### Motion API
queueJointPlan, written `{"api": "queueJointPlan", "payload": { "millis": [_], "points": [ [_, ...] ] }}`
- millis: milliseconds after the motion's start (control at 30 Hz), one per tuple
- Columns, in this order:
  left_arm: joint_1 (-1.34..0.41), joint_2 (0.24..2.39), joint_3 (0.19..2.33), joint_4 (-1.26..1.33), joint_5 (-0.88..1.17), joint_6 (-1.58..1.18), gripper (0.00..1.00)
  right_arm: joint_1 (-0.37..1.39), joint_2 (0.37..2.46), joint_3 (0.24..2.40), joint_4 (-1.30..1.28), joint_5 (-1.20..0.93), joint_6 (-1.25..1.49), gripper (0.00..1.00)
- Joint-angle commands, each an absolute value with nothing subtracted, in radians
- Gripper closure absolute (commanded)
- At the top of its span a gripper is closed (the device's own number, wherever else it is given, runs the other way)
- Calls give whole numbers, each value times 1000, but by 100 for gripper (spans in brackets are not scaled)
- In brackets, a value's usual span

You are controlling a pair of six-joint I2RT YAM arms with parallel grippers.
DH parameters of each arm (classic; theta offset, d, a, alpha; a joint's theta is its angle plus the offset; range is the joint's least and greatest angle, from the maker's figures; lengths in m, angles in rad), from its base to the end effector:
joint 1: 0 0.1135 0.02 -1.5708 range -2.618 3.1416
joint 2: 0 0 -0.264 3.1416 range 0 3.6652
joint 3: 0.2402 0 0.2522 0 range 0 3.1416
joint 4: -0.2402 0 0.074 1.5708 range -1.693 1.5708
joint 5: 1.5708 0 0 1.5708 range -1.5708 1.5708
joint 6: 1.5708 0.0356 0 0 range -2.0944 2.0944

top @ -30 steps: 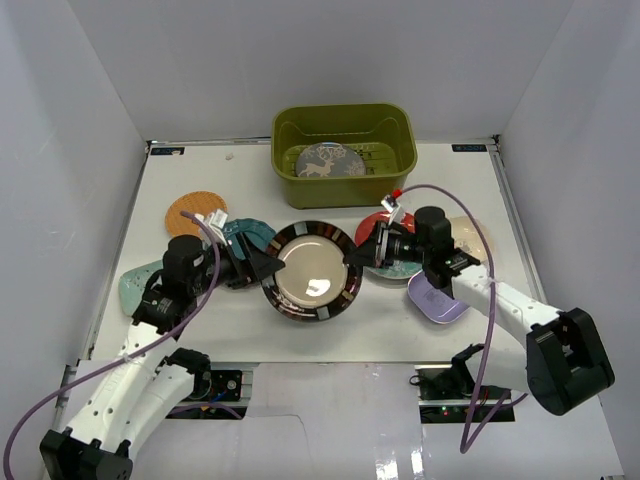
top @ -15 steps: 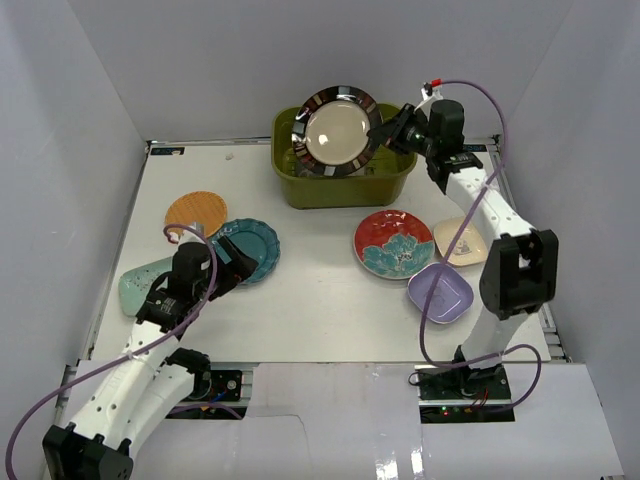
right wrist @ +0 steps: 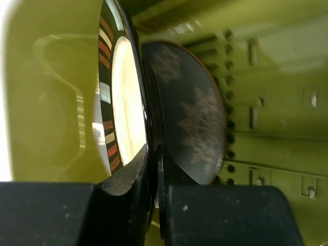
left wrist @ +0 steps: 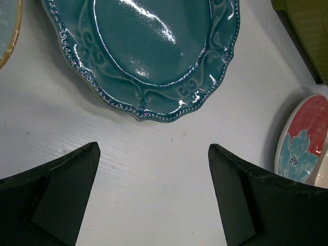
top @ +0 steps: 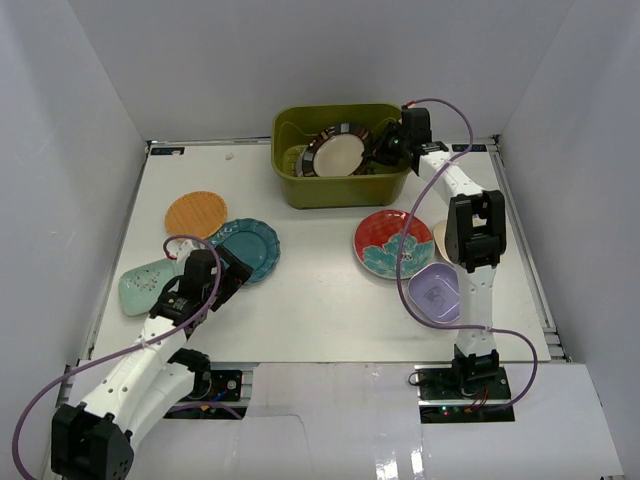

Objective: Place the plates into the plastic bin on the countertop

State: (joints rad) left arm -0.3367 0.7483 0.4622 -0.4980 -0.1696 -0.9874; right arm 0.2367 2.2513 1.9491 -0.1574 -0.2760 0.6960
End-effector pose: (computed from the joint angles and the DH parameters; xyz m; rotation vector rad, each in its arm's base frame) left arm 0.1489 -0.0458 0.2045 -0.8419 2.2327 -0.4484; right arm 0.5177 0.1348 0.2550 0.3039 2.1009 0.8527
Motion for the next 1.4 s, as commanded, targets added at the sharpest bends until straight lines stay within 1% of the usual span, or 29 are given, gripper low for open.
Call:
{"api": "queueJointPlan", "payload": {
  "millis": [0, 67, 167, 200, 233, 267, 300, 333, 400, 467, 500, 567, 600, 700, 833, 1033, 1133, 1167, 1200, 1233, 1267, 1300, 1333, 1367],
  "points": [
    [-336, 776, 446, -440, -186, -1028, 2, 244, 2223, 2051, -48, -327, 735, 92],
    [-336, 785, 451, -431, -164, -1020, 2, 242, 2232, 2036, -54, -324, 729, 91],
    [-334, 769, 472, -430, -155, -983, 2, 245, 2240, 2025, -64, -324, 723, 78],
    [-336, 759, 480, -430, -150, -970, 2, 247, 2241, 2025, -74, -321, 721, 72],
    [-336, 749, 497, -430, -146, -956, 2, 248, 2243, 2026, -81, -321, 716, 55],
    [-336, 741, 506, -434, -134, -927, 2, 252, 2243, 2026, -104, -310, 701, 47],
    [-336, 733, 517, -439, -126, -913, 2, 253, 2241, 2026, -115, -301, 693, 41],
    [-336, 720, 534, -440, -120, -898, 2, 255, 2237, 2026, -127, -296, 686, 30],
    [-336, 704, 551, -459, -98, -853, 2, 256, 2229, 2020, -158, -272, 667, 20],
    [-336, 681, 577, -482, -83, -824, 2, 259, 2209, 2011, -175, -252, 652, 14],
    [-334, 675, 586, -494, -81, -799, 2, 261, 2197, 2013, -182, -242, 634, 8],
    [-336, 652, 612, -521, -77, -773, 2, 265, 2186, 2032, -219, -201, 608, 2],
    [-334, 646, 621, -529, -74, -746, 2, 268, 2181, 2043, -236, -178, 591, 5],
    [-336, 620, 649, -558, -61, -704, 2, 281, 2161, 2086, -288, -104, 517, 10],
    [-334, 589, 684, -586, -57, -609, 2, 316, 2132, 2123, -333, 55, 369, 10],
    [-336, 561, 759, -617, -81, -491, 2, 348, 2037, 2057, -342, 139, 258, 10],
    [-336, 549, 776, -620, -74, -462, 2, 359, 1979, 1992, -336, 121, 256, 10],
    [-336, 546, 776, -620, -74, -462, 2, 365, 1941, 1970, -333, 121, 262, 9],
    [-336, 545, 776, -620, -71, -462, 2, 370, 1919, 1947, -334, 117, 271, 3],
    [-336, 537, 778, -620, -71, -465, 2, 386, 1895, 1887, -331, 89, 282, 0],
    [-336, 534, 776, -620, -71, -469, 2, 402, 1832, 1843, -299, 75, 311, 7],
    [-336, 531, 778, -617, -74, -472, 2, 443, 1794, 1792, -278, 48, 331, 10],
    [-334, 526, 781, -614, -84, -474, 2, 469, 1758, 1666, -215, 45, 354, 15],
    [-336, 523, 779, -609, -89, -477, 2, 504, 1680, 1587, -168, 44, 386, 23]
  ]
}}
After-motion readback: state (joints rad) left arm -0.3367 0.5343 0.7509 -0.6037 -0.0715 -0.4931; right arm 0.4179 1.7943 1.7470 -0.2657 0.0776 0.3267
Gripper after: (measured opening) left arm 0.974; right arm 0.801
